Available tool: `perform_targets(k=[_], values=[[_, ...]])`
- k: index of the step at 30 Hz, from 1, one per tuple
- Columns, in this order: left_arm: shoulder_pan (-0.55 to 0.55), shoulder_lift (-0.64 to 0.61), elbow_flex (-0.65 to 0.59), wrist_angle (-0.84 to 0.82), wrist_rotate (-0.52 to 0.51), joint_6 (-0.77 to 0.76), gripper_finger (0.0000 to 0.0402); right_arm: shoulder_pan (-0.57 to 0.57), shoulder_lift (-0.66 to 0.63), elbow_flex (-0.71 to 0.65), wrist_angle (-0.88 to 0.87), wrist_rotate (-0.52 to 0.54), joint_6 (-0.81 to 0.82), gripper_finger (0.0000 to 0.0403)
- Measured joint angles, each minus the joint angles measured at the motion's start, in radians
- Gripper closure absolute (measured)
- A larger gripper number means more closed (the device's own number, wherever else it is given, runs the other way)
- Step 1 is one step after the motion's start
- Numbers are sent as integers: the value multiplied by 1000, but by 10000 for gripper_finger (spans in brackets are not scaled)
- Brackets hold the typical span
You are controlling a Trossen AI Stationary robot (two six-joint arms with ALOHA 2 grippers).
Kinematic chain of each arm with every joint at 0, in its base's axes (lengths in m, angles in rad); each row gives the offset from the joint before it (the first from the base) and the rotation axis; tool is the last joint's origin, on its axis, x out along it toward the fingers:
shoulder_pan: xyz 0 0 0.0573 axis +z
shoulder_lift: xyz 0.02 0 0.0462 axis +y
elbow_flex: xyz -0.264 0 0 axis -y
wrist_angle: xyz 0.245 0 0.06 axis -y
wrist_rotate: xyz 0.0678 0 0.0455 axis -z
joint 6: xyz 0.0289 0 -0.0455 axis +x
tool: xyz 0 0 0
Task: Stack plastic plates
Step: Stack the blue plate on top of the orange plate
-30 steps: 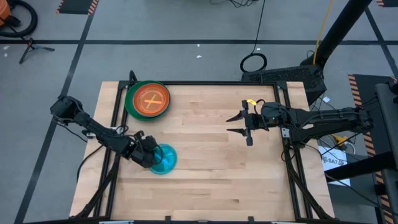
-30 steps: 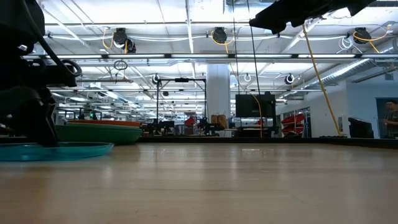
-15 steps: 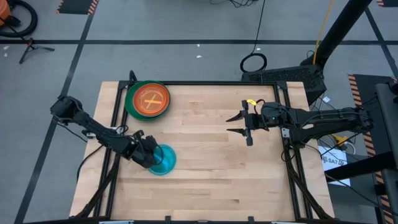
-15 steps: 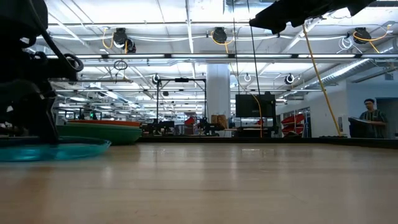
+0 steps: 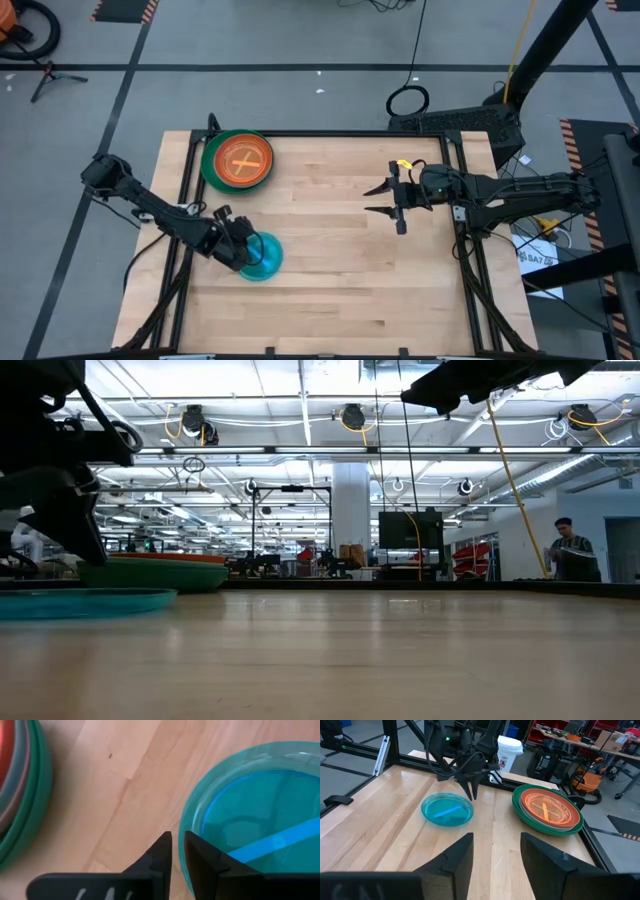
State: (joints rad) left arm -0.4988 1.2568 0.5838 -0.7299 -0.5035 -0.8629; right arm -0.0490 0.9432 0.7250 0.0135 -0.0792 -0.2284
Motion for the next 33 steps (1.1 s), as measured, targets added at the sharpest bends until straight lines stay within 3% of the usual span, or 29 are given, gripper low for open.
perform_targets(k=[9,22,24,29,31,33], values=[[0,0,3,-8,12,15,395,0,0,0,0,0,0,248],[-2,-55,-24,111,40,259,399,0,0,0,18,5,74,248],[-2,-66,-24,166,105,299,399,0,0,0,21,5,102,248],[-3,-98,-24,506,463,446,400,0,0,0,22,6,167,248],[-1,-119,-24,524,532,457,400,0,1,0,30,9,205,248],[0,-141,-24,459,537,450,400,1,19,1,63,46,263,248]])
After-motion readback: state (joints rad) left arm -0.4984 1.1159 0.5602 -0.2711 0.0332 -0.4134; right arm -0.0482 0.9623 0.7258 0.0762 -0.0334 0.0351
